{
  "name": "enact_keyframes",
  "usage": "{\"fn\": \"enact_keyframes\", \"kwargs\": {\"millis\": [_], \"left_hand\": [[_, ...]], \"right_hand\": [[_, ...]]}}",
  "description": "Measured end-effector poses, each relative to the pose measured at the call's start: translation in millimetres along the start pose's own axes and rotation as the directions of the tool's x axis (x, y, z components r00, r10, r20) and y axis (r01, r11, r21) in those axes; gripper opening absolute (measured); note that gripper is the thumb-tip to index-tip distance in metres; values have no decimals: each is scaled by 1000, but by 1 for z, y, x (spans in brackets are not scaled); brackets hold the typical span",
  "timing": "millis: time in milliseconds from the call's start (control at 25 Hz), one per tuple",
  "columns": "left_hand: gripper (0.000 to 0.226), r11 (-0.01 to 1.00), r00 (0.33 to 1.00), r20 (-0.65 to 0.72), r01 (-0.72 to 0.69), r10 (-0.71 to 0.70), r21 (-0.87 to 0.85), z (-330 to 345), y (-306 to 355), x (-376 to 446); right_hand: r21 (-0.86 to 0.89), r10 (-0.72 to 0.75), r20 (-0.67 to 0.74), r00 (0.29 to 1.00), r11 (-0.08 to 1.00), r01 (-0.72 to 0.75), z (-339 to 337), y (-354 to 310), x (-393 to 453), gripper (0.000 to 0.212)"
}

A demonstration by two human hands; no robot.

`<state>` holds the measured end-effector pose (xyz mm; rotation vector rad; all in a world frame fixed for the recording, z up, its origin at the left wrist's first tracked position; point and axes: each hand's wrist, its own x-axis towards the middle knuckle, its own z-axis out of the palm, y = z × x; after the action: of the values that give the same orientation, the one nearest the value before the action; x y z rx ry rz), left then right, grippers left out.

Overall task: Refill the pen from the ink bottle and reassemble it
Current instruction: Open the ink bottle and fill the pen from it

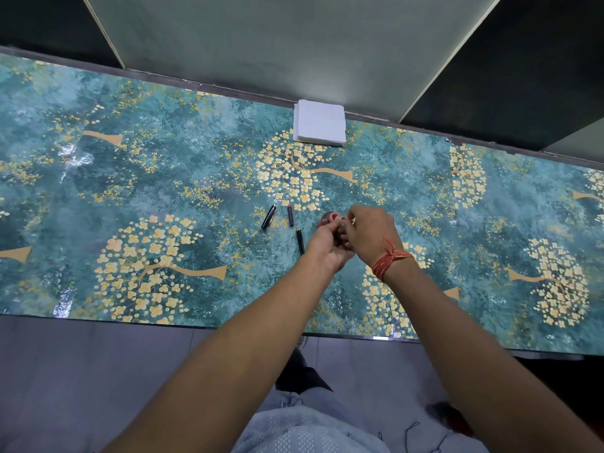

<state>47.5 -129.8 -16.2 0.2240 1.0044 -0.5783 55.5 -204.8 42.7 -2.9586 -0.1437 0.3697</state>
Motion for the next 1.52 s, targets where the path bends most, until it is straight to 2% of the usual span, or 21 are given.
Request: {"fn": "enact_keyframes", "kwargs": {"millis": [120,240,440,600,760,920,1120,1240,1360,1440,1520], "left_hand": [[31,1000,1000,4,13,-13,-11,-2,0,-1],[30,1000,1000,-10,1,-1,12,-1,0,-1],[31,999,1000,-11,2,-1,34,-1,2,-2],[32,996,1000,-23,-12,14,86,-1,2,-2],[29,995,1000,-25,-5,7,103,-2,4,-1],[31,992,1000,-28,-9,13,125,-1,4,-3],[28,994,999,-42,-8,12,106,-3,4,2],[31,995,1000,-29,-8,11,104,-3,4,1],[27,992,999,-38,-11,16,123,-3,5,3],[19,992,999,-45,-11,16,125,-2,5,7],[20,994,999,-36,-8,12,109,-2,5,7]], "right_hand": [[-30,-32,-3,999,999,32,3,0,0,24],[-30,30,0,1000,999,-30,4,-2,1,32],[8,0,-14,1000,1000,0,0,1,-4,27],[49,85,-8,996,995,-85,3,-3,-2,37],[158,63,-62,996,986,-53,2,1,-3,22],[111,130,-11,991,986,-128,-1,-3,1,31],[111,23,-49,999,994,-18,-1,-1,-4,18],[57,62,-22,998,997,-61,-2,-3,0,30],[74,98,-20,995,993,-96,-1,-4,-2,37],[90,89,-39,995,992,-85,1,-3,-4,37],[88,74,-42,996,994,-71,0,-2,-4,31]]}}
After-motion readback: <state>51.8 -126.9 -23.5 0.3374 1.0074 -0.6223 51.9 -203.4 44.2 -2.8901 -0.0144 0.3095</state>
